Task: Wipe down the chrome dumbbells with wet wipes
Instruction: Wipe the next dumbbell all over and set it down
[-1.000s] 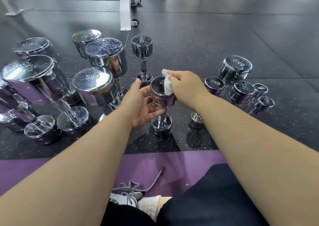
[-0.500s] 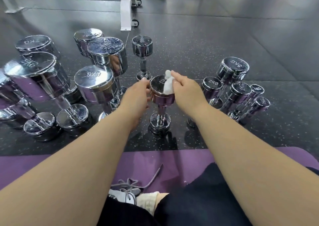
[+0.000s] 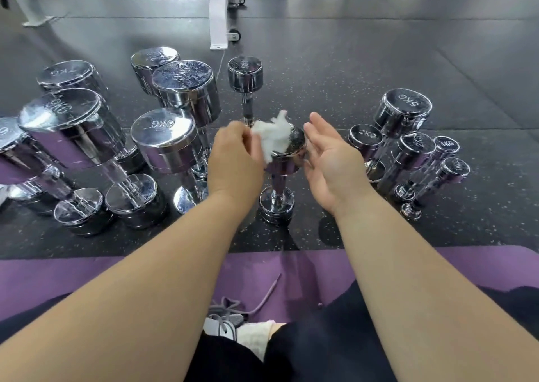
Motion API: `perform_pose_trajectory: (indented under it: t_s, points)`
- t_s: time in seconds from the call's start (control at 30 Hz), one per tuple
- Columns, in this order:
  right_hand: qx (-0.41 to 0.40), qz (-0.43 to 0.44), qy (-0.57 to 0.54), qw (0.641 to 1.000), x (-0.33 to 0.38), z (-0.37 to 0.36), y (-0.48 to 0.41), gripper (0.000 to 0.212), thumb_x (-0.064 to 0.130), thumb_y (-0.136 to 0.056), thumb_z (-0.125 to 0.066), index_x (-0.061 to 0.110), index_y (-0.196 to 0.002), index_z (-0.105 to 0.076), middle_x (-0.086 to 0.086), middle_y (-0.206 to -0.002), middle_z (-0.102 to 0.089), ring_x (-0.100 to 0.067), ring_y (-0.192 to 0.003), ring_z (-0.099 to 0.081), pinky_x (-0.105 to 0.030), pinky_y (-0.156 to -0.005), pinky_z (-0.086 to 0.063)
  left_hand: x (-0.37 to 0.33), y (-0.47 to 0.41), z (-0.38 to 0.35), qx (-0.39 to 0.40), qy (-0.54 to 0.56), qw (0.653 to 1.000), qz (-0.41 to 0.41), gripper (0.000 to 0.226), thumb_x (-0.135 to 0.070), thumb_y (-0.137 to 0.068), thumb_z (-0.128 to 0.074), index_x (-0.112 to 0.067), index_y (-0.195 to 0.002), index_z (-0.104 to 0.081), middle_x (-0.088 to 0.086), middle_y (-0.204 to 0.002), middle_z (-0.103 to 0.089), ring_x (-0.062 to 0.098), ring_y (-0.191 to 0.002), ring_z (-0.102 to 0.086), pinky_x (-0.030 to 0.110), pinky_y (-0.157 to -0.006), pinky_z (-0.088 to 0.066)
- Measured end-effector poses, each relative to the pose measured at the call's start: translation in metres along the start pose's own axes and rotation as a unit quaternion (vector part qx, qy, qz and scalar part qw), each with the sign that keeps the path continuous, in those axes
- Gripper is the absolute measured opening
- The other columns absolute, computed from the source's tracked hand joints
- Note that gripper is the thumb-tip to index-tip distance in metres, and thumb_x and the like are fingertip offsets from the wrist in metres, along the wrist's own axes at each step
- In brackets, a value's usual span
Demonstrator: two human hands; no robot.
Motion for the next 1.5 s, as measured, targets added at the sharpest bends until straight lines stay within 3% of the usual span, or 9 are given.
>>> perform_pose_trajectory:
  t_s: [0.17,0.3,0.5,0.63,0.8,0.9,1.1,1.2,1.5]
  points:
    - [-0.029,0.022,0.028,0.999,-0.004,-0.005,0.0,0.032,0.007,-0.102,-0.043,0.016,-0.126,-0.062,0.008,-0.107,-0.066,-0.005,-0.089,-0.064,-0.016,-0.065,-0.05,0.001,0.004,-0.003,0.029,0.07,0.993,0.094,0.026,-0.012,-0.095,-0.05,-0.024,-0.106,-0.069,-0.008,-0.092,-0.067,0.012,-0.079,-0.059,0.022,-0.062,-0.038]
    - [-0.046,0.015,0.007,0.999,-0.009,-0.002,-0.007,0.035,0.007,-0.102,-0.043,0.017,-0.133,-0.056,-0.001,-0.131,-0.06,-0.016,-0.114,-0.06,-0.023,-0.082,-0.049,-0.002,0.004,-0.008,0.015,0.193,0.965,0.178,0.03,-0.012,-0.089,-0.046,-0.026,-0.098,-0.071,-0.006,-0.094,-0.07,0.014,-0.07,-0.059,0.024,-0.067,-0.042]
    - [-0.06,0.013,0.016,0.998,-0.01,-0.002,-0.011,0.027,0.007,-0.101,-0.043,0.021,-0.108,-0.065,0.001,-0.101,-0.069,-0.01,-0.082,-0.064,-0.022,-0.068,-0.049,0.001,0.012,-0.012,0.025,0.286,0.925,0.248,0.02,-0.009,-0.09,-0.054,-0.016,-0.078,-0.07,0.005,-0.068,-0.065,0.014,-0.062,-0.052,0.024,-0.065,-0.048]
    - [-0.053,0.014,0.018,0.998,-0.013,-0.001,-0.01,0.028,0.008,-0.102,-0.042,0.022,-0.104,-0.066,0.001,-0.093,-0.068,-0.008,-0.071,-0.06,-0.022,-0.065,-0.048,0.01,0.007,-0.014,0.092,0.334,0.899,0.267,0.03,0.0,-0.079,-0.047,-0.014,-0.054,-0.055,-0.001,-0.049,-0.053,0.015,-0.06,-0.05,0.047,-0.1,-0.041]
    - [-0.047,0.007,-0.01,0.999,-0.012,-0.001,-0.011,0.026,0.008,-0.102,-0.043,0.019,-0.104,-0.066,-0.001,-0.084,-0.065,-0.009,-0.063,-0.057,-0.024,-0.063,-0.046,0.016,-0.002,-0.013,0.018,0.368,0.894,0.253,0.018,-0.005,-0.087,-0.065,-0.021,-0.078,-0.06,0.0,-0.074,-0.065,0.012,-0.063,-0.056,0.031,-0.067,-0.045]
    - [-0.047,0.011,-0.01,0.999,-0.012,-0.002,-0.011,0.026,0.007,-0.102,-0.043,0.019,-0.1,-0.066,-0.001,-0.079,-0.064,-0.009,-0.06,-0.054,-0.025,-0.062,-0.045,0.019,-0.003,-0.021,0.056,0.38,0.884,0.267,0.021,-0.003,-0.091,-0.063,-0.023,-0.086,-0.07,-0.003,-0.089,-0.07,0.011,-0.083,-0.062,0.029,-0.087,-0.052]
    - [-0.048,-0.004,-0.023,0.999,-0.017,-0.001,-0.016,0.023,0.01,-0.1,-0.047,0.018,-0.101,-0.068,0.0,-0.095,-0.068,-0.01,-0.077,-0.062,-0.028,-0.074,-0.049,0.014,0.005,-0.022,0.087,0.492,0.775,0.387,0.023,0.007,-0.093,-0.051,-0.003,-0.076,-0.062,0.008,-0.078,-0.064,0.014,-0.07,-0.058,0.024,-0.061,-0.054]
    - [-0.05,-0.01,-0.021,0.998,-0.02,-0.001,-0.017,0.023,0.015,-0.098,-0.051,0.011,-0.11,-0.07,0.002,-0.088,-0.069,-0.01,-0.072,-0.062,-0.028,-0.069,-0.048,0.014,0.003,-0.023,0.134,0.489,0.775,0.378,0.026,0.003,-0.097,-0.047,-0.011,-0.087,-0.066,0.007,-0.081,-0.067,0.016,-0.072,-0.06,0.031,-0.074,-0.056]
    - [-0.044,-0.026,-0.031,0.998,-0.02,0.0,-0.018,0.021,0.015,-0.097,-0.052,0.009,-0.108,-0.069,0.002,-0.079,-0.065,-0.009,-0.063,-0.059,-0.023,-0.059,-0.048,0.012,-0.001,-0.023,0.042,0.482,0.812,0.327,0.036,0.018,-0.085,-0.049,-0.009,-0.105,-0.059,0.011,-0.092,-0.064,0.013,-0.06,-0.06,0.018,-0.045,-0.045]
Point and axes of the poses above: each hand's wrist, its own y-axis away from the middle knuckle, its own z-axis out of the back of the hand, x = y × z, the point moved 3 cm from there along -y, towards the middle knuckle
